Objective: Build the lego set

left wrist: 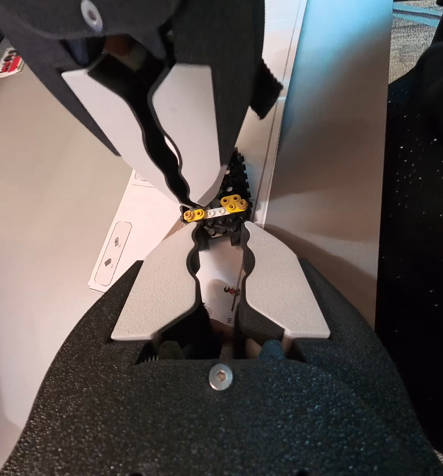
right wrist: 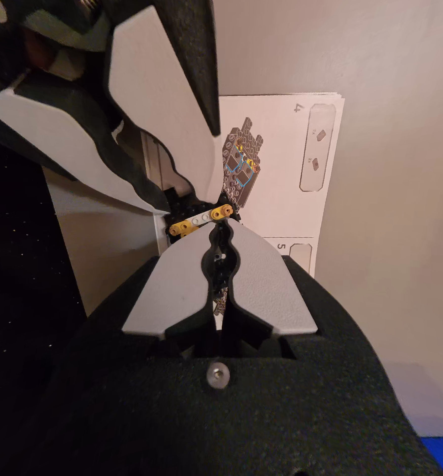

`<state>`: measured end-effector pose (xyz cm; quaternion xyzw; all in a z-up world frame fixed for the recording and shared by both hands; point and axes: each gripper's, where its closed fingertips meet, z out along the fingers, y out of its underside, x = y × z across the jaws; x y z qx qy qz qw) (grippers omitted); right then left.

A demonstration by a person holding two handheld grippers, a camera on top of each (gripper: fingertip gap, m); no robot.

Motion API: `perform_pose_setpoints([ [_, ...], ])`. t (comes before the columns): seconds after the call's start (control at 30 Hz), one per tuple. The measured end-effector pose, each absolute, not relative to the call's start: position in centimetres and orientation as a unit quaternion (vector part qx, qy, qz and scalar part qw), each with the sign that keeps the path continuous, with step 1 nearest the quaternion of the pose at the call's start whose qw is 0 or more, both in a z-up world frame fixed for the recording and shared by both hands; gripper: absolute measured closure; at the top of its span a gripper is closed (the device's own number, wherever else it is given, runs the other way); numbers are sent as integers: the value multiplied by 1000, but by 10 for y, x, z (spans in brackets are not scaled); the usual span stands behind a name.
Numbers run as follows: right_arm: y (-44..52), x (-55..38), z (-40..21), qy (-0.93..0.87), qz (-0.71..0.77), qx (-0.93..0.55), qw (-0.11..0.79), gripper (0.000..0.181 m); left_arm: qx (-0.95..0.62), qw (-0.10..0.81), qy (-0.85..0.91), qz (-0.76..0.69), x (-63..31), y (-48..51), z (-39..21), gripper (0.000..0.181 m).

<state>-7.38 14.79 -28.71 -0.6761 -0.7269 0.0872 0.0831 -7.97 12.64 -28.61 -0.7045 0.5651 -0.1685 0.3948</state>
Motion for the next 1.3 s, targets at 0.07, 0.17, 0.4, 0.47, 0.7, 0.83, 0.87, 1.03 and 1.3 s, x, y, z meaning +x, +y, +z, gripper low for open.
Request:
perform_pose_setpoints([
  [0.07,150,-73,-286,-720,119,-677,92,177,-704,396,566,-166,-80,126,-286,152],
  [0.17,151,-73,-273,-696,193,-683,112,159,-703,397,568,-161,-80,126,-287,160],
  [0.4,151,-73,-272,-725,228,-631,156,172,-700,398,569,-168,-79,125,-285,147],
  [0.47,152,-73,-277,-722,231,-635,148,173,-695,405,567,-174,-79,124,-282,141],
  [0.7,151,-76,-278,-719,247,-630,162,176,-702,421,535,-207,-83,126,-272,138],
  [0.83,145,-80,-278,-721,255,-625,159,177,-717,390,548,-184,-85,125,-284,138],
  [0.87,145,-80,-281,-721,249,-628,154,177,-718,386,550,-179,-85,126,-286,138],
  [1.03,144,-82,-285,-719,248,-632,147,173,-720,385,547,-185,-85,126,-285,140],
  [1.3,145,-83,-281,-712,261,-634,151,172,-718,386,549,-184,-85,125,-285,139],
])
